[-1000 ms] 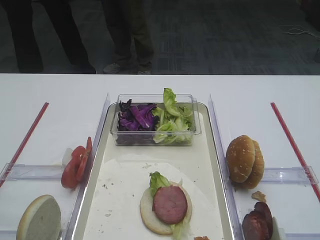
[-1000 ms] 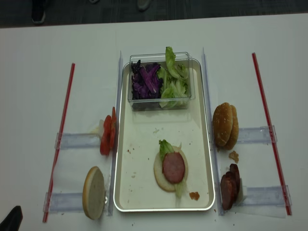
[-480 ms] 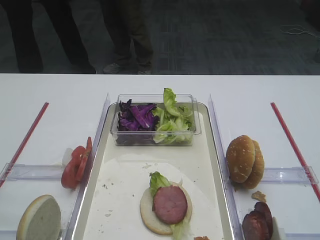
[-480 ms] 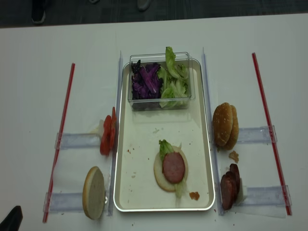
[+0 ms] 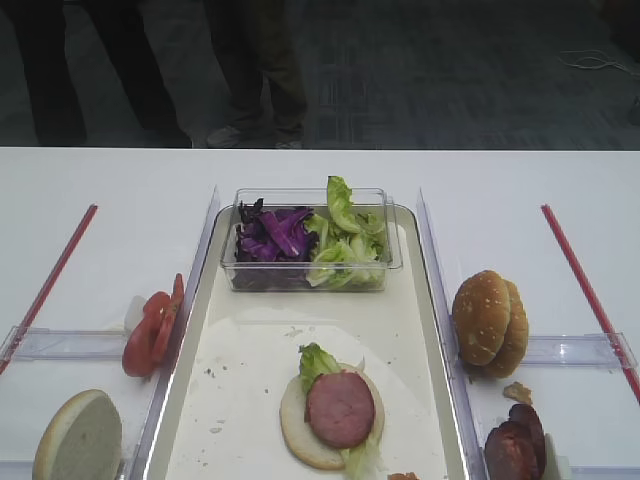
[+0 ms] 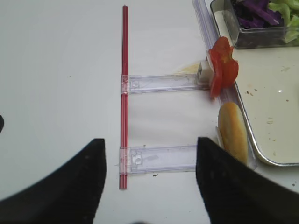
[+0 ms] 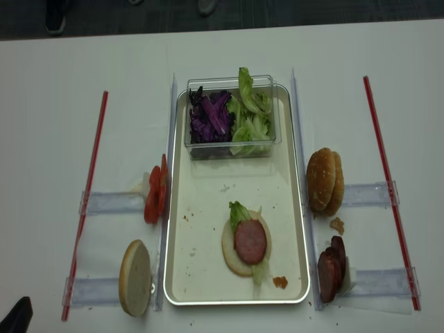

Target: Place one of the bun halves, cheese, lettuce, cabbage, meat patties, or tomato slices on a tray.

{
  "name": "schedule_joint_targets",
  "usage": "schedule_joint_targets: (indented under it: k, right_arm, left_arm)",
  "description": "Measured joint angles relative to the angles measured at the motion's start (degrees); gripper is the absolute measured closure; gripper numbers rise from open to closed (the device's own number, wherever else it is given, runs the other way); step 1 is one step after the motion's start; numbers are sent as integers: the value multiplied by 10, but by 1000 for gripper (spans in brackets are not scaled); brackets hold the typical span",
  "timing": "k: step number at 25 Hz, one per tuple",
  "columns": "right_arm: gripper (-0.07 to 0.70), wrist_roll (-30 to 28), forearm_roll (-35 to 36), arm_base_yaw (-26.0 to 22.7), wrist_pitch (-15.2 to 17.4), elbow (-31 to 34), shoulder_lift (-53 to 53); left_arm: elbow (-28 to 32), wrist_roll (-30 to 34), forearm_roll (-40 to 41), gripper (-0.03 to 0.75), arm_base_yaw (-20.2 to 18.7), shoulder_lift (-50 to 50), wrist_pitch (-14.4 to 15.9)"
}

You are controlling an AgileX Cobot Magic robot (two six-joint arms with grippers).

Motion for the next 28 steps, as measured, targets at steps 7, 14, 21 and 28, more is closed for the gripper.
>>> schedule_joint_targets:
  k: [7, 14, 21, 28]
  right_arm:
    - [193, 0, 0, 0, 0, 0, 0]
    - [192, 0, 0, 0, 0, 0, 0]
    - [193, 0, 0, 0, 0, 0, 0]
    - [192, 0, 0, 0, 0, 0, 0]
  left_arm:
    - [0, 0, 0, 315, 0, 0, 0]
    - [0, 0, 0, 315, 0, 0, 0]
    - [0, 0, 0, 315, 0, 0, 0]
    - [0, 0, 0, 315, 0, 0, 0]
